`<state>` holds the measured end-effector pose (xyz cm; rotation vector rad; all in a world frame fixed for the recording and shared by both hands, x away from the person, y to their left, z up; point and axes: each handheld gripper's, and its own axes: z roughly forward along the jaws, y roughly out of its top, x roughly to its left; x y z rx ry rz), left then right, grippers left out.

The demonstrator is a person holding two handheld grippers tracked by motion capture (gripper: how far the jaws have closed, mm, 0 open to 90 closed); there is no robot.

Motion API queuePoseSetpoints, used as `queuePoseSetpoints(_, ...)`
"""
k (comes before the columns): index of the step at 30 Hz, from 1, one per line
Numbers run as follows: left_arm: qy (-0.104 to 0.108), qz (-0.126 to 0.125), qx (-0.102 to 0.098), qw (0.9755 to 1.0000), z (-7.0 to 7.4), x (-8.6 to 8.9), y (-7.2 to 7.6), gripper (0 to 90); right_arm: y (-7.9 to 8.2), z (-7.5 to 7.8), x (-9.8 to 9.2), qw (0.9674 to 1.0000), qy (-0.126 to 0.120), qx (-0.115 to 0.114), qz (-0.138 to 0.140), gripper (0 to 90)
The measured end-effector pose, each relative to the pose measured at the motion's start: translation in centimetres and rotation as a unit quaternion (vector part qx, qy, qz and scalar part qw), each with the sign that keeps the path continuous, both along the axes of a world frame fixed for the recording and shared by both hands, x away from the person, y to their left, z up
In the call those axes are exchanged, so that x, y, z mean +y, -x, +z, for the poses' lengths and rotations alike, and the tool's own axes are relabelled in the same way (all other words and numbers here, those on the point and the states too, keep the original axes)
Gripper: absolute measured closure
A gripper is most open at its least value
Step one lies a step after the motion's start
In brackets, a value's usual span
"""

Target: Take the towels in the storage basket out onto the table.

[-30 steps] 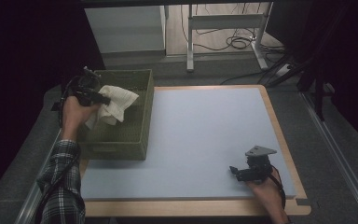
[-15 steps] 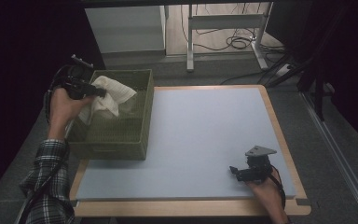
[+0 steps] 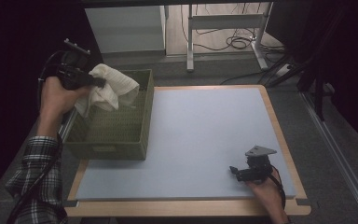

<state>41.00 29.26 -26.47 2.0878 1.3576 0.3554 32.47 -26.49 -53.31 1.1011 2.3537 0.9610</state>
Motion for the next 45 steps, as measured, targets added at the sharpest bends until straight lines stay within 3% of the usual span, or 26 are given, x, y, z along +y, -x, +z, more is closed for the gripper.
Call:
queuePoseSetpoints(13,-0.002,-0.033,-0.026,0.9991,3.5,-3.4,0.4,79.6,0.0,0.0,0.0,1.0000,0.000,0.000,0.001,6.3)
queuePoseSetpoints(19,0.003,-0.054,-0.029,0.9981,4.0,-5.5,0.1,79.6,0.0,0.0,0.0,1.0000,0.000,0.000,0.000,6.3)
queuePoseSetpoints(30,0.003,-0.104,-0.023,0.9943,2.7,-10.1,-1.1,79.2,0.0,0.0,0.0,1.0000,-0.001,0.000,0.000,6.3)
queuePoseSetpoints(36,0.014,-0.138,-0.019,0.9902,1.2,-13.3,-1.7,79.2,0.0,0.0,0.0,1.0000,-0.001,0.001,0.001,6.3)
queuePoseSetpoints(38,0.007,-0.158,-0.016,0.9873,0.7,-14.6,-2.0,79.0,0.0,0.0,0.0,1.0000,0.000,0.000,0.001,6.3)
queuePoseSetpoints(45,0.006,-0.182,-0.012,0.9833,-0.6,-17.5,-2.6,78.7,0.0,0.0,0.0,1.0000,0.000,0.001,0.001,6.3)
